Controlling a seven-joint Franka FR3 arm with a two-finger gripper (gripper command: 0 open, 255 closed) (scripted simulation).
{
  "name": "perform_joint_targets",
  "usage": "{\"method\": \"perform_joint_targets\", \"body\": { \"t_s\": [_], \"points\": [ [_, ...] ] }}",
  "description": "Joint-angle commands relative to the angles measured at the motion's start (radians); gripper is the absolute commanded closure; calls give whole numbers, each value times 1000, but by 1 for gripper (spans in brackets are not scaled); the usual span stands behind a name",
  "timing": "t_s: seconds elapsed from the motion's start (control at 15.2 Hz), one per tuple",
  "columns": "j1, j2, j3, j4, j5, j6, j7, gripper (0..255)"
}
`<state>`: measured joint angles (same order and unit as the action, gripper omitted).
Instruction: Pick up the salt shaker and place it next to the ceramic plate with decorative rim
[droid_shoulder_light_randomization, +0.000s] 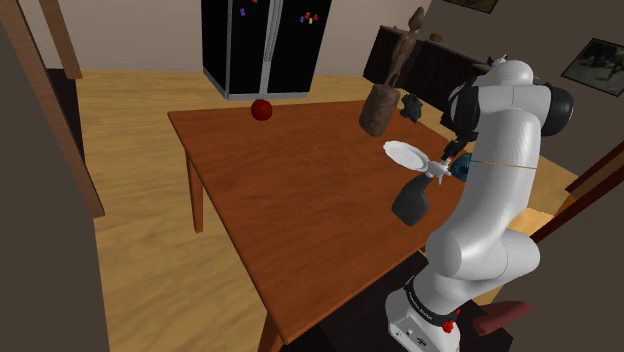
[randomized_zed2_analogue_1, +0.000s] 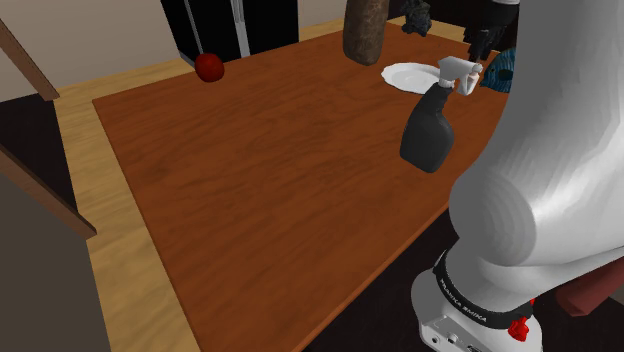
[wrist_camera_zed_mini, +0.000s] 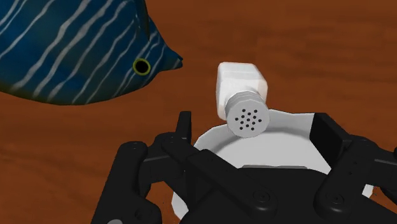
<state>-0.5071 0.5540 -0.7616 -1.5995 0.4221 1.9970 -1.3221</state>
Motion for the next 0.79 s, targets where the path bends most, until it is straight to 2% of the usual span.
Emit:
{"method": "perform_joint_targets", "body": {
  "t_s": [0.0, 0.2, 0.73],
  "points": [
    [3, -13, -7, 16, -11, -26, 7, 0],
    [4, -42, -23, 71, -36, -102, 24, 0],
    [4, -42, -23, 71, -36, -102, 24, 0]
  ]
}}
